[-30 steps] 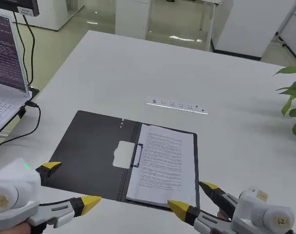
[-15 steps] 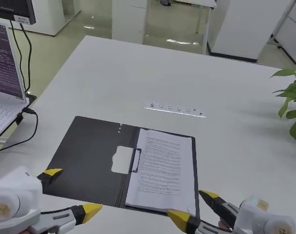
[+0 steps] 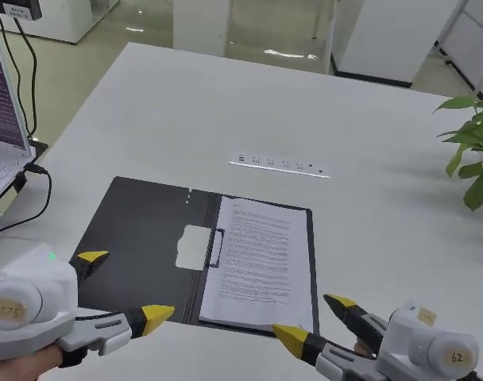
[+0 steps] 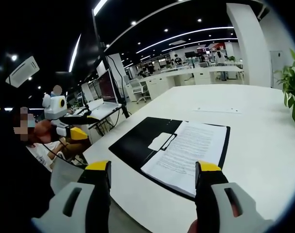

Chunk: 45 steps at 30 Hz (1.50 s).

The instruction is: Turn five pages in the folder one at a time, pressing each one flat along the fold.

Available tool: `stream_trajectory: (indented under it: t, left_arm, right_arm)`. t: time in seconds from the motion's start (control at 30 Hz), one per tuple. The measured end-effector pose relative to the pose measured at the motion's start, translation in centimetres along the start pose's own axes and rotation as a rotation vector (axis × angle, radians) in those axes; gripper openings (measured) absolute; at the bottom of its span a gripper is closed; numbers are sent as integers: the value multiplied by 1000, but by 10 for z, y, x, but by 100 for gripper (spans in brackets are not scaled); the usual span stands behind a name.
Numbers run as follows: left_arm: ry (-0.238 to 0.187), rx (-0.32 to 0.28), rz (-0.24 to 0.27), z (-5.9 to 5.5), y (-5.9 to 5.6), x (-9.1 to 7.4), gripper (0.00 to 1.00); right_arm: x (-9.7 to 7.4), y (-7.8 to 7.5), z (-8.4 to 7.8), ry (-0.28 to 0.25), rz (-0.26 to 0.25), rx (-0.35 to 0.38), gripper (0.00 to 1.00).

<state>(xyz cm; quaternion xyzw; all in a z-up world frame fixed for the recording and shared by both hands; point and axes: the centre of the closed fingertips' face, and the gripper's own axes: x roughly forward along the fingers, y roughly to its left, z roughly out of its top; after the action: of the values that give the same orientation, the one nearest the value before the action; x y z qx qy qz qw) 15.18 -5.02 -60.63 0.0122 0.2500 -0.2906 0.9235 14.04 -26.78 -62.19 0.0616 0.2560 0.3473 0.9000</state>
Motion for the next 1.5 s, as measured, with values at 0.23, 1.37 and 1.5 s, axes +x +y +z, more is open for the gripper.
stream_trajectory:
  t: [0.23, 1.37, 1.5]
  left_arm:
    - [0, -6, -9, 2, -1, 3, 78]
    - [24, 21, -38, 2, -13, 4, 78]
    - [29, 24, -38, 0, -11, 3, 78]
  right_arm:
    - [-3, -8, 1, -9, -20, 13, 70]
    - [-12, -14, -10, -21, -50, 45, 69]
    - [-12, -12, -10, -22, -45, 42, 70]
